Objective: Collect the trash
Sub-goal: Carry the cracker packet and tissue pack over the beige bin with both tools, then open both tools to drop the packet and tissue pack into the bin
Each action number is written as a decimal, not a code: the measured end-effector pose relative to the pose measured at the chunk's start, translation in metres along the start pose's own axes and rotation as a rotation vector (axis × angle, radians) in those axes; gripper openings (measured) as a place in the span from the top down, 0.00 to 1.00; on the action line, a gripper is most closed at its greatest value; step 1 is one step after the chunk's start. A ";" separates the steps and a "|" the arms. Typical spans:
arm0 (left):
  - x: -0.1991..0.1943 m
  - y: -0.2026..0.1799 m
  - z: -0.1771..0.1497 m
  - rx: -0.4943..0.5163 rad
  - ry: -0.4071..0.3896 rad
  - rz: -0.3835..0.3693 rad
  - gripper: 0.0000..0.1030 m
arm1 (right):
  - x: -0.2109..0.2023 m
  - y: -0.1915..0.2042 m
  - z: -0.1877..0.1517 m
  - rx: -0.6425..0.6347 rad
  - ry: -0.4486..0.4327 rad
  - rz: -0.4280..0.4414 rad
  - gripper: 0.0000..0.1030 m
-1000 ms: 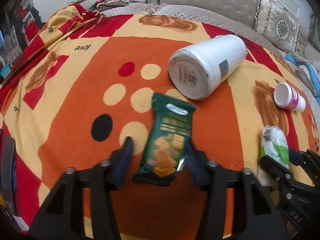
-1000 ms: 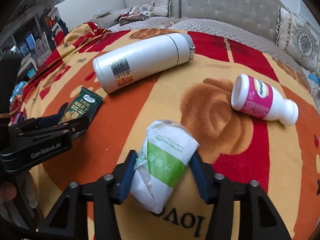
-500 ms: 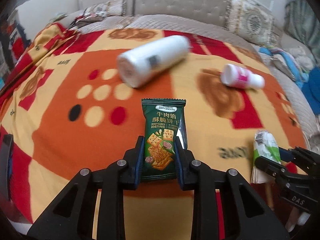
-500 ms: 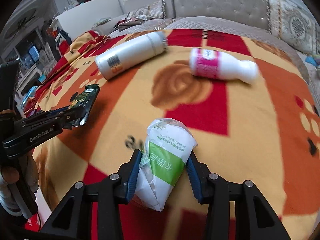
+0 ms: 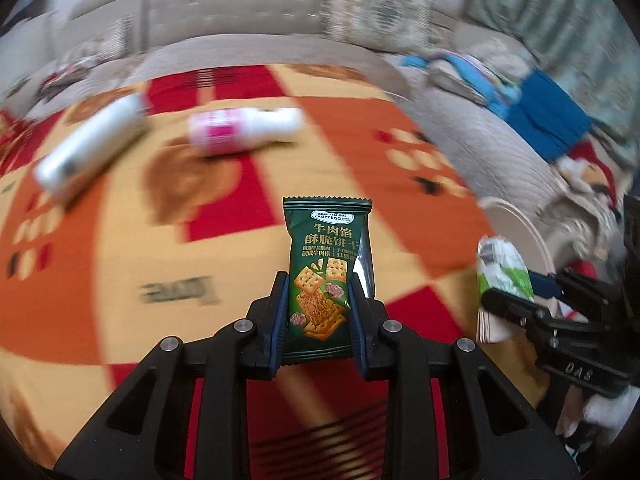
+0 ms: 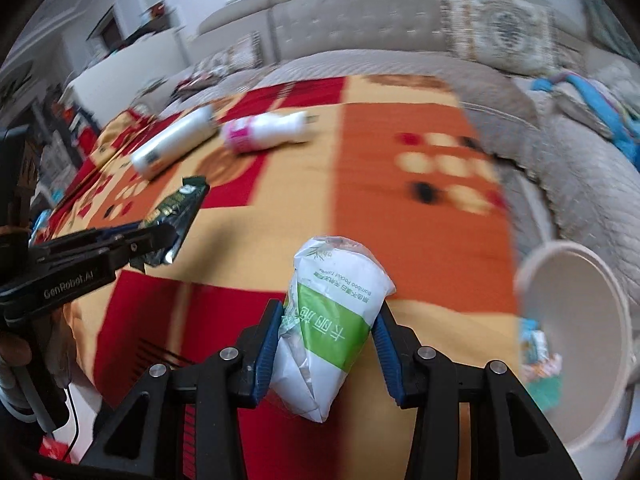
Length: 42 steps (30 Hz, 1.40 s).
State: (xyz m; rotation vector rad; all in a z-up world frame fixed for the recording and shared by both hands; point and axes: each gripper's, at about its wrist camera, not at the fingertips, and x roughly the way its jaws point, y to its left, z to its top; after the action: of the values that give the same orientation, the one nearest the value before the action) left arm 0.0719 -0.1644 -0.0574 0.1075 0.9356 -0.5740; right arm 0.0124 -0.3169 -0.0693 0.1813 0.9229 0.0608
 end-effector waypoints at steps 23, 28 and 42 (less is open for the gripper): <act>0.084 -0.199 0.023 0.156 0.124 -0.264 0.48 | -0.035 -0.205 -0.060 0.365 0.003 -0.232 0.49; 0.082 -0.200 0.022 0.153 0.120 -0.268 0.42 | -0.041 -0.215 -0.069 0.405 -0.009 -0.235 0.36; 0.054 -0.184 0.008 0.169 0.002 -0.154 0.42 | -0.057 -0.171 -0.072 0.345 -0.080 -0.246 0.36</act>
State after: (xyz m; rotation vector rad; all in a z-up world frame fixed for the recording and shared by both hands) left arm 0.0083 -0.3457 -0.0662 0.1888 0.9012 -0.7958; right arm -0.0844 -0.4835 -0.0979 0.3854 0.8654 -0.3329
